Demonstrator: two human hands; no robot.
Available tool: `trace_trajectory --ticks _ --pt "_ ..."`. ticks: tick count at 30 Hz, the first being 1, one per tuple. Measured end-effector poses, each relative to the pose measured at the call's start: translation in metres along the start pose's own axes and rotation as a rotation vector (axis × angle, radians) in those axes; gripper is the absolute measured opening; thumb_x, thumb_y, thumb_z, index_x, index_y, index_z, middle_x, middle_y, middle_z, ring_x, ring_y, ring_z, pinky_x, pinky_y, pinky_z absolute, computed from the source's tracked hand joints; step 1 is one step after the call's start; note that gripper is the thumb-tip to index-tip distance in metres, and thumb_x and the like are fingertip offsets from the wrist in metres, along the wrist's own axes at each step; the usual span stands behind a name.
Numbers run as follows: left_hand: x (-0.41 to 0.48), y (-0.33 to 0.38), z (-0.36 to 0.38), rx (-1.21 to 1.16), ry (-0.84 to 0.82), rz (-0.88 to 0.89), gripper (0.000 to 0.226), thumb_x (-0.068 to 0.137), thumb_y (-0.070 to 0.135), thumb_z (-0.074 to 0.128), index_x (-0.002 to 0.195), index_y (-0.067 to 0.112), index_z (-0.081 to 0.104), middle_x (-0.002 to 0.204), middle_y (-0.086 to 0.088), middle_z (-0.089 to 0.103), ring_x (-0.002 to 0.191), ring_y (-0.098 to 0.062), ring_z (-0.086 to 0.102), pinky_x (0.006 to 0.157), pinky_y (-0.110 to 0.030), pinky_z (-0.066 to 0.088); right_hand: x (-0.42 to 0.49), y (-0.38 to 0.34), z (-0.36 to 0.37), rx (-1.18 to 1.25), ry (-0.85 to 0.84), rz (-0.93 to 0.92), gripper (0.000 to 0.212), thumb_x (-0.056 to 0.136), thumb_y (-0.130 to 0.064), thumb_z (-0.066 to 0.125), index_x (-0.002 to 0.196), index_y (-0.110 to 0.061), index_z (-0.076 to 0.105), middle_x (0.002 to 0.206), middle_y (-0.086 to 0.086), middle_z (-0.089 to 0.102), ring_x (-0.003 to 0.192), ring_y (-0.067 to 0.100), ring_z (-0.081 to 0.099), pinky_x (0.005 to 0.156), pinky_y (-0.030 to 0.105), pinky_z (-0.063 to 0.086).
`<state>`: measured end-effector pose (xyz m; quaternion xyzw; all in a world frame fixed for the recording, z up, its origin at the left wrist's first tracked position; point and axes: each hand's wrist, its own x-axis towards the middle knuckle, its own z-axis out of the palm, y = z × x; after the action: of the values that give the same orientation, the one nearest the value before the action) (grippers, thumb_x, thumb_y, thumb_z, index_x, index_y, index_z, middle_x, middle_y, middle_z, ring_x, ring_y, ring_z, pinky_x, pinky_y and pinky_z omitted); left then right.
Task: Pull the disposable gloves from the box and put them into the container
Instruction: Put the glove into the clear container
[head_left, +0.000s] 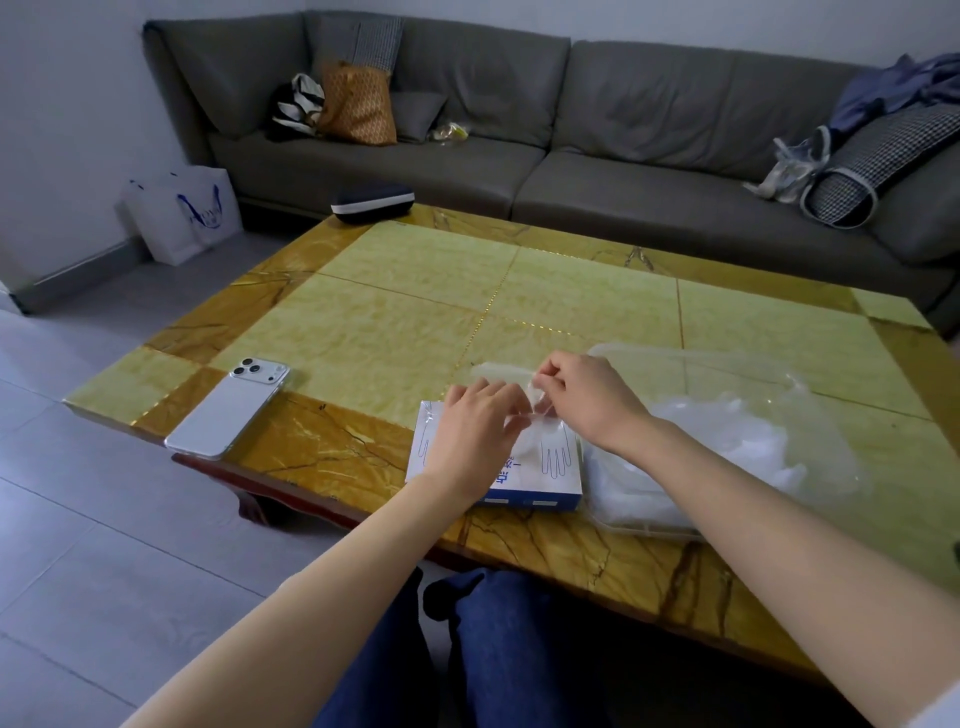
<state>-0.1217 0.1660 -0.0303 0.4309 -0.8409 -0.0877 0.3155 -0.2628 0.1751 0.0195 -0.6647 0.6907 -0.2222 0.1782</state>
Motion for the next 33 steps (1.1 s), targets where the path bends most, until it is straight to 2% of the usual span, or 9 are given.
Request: trace_trajectory --ticks 3,7,11,14,18,22,25,29,33 --pt "-0.002 -0.001 0.0 0.053 0.001 0.025 0.002 0.087 0.016 0.065 0.088 0.016 0.067 0.085 0.006 0.065 0.082 -0.018 0.056 0.076 -0.02 0.022 0.003 0.005 -0.001 -0.004 0.045 0.031 0.016 0.098 -0.015 0.046 0.087 -0.013 0.057 0.075 -0.001 0.067 0.074 0.016 0.066 0.078 0.04 0.054" --pt "-0.007 -0.011 0.004 0.145 0.033 0.077 0.012 0.072 0.012 0.079 0.075 0.018 0.069 0.07 0.005 0.06 0.066 -0.021 0.054 0.072 -0.025 0.026 0.005 0.012 0.0 -0.023 0.122 0.071 0.016 0.099 -0.013 0.042 0.086 -0.011 0.051 0.077 0.006 0.066 0.07 0.02 0.066 0.075 0.041 0.054" --pt "-0.021 -0.023 0.004 0.24 -0.064 0.077 0.02 0.063 0.011 0.086 0.072 0.021 0.071 0.075 0.002 0.056 0.069 -0.021 0.054 0.067 -0.033 0.046 0.01 0.02 0.0 0.106 0.158 0.13 0.016 0.099 -0.011 0.042 0.086 -0.009 0.051 0.069 0.006 0.063 0.064 0.02 0.066 0.072 0.045 0.056" --pt "-0.024 -0.025 0.004 0.263 -0.07 0.103 0.03 0.057 0.004 0.086 0.076 0.021 0.07 0.079 0.002 0.052 0.068 -0.019 0.052 0.067 -0.029 0.047 0.01 0.018 0.0 0.172 0.08 0.126 0.016 0.098 -0.021 0.048 0.09 -0.009 0.053 0.074 0.005 0.066 0.069 0.019 0.066 0.077 0.043 0.055" --pt "-0.021 -0.018 0.007 0.221 -0.062 0.263 0.047 0.055 -0.006 0.077 0.096 0.014 0.067 0.091 -0.003 0.058 0.078 -0.02 0.056 0.076 -0.026 0.037 0.005 0.011 -0.004 -0.029 -0.064 0.079 0.041 0.086 -0.04 0.065 0.111 -0.01 0.056 0.094 0.003 0.059 0.082 0.018 0.056 0.07 0.028 0.042" --pt "-0.02 -0.009 0.017 0.279 -0.155 0.393 0.054 0.063 0.005 0.078 0.114 0.015 0.064 0.114 -0.002 0.064 0.1 -0.019 0.061 0.085 -0.028 0.046 0.003 0.009 -0.003 0.014 -0.075 0.053 0.017 0.085 -0.017 0.066 0.1 -0.008 0.067 0.088 0.005 0.067 0.077 0.014 0.062 0.076 0.027 0.051" --pt "-0.019 -0.011 0.02 0.29 -0.221 0.327 0.054 0.064 0.006 0.08 0.115 0.015 0.064 0.112 0.001 0.064 0.1 -0.018 0.06 0.089 -0.024 0.04 0.003 0.011 -0.002 0.101 -0.059 0.062 0.008 0.09 -0.009 0.06 0.09 -0.005 0.067 0.077 0.005 0.067 0.065 0.013 0.067 0.074 0.032 0.057" --pt "-0.02 -0.015 0.021 0.242 -0.386 0.22 0.057 0.08 -0.009 0.056 0.133 0.011 0.049 0.134 -0.004 0.048 0.123 -0.022 0.041 0.105 -0.027 0.027 0.006 0.015 -0.003 0.139 0.015 0.11 0.012 0.09 -0.002 0.059 0.081 -0.004 0.066 0.075 0.008 0.065 0.056 0.007 0.06 0.049 0.012 0.048" --pt "-0.018 -0.018 0.025 0.257 -0.414 0.157 0.056 0.086 -0.007 0.046 0.137 0.017 0.044 0.139 0.001 0.044 0.127 -0.019 0.036 0.107 -0.026 0.021 0.01 0.017 -0.005 0.145 0.064 0.122 0.012 0.09 -0.003 0.059 0.082 0.0 0.067 0.075 0.009 0.065 0.055 0.008 0.057 0.047 0.009 0.046"
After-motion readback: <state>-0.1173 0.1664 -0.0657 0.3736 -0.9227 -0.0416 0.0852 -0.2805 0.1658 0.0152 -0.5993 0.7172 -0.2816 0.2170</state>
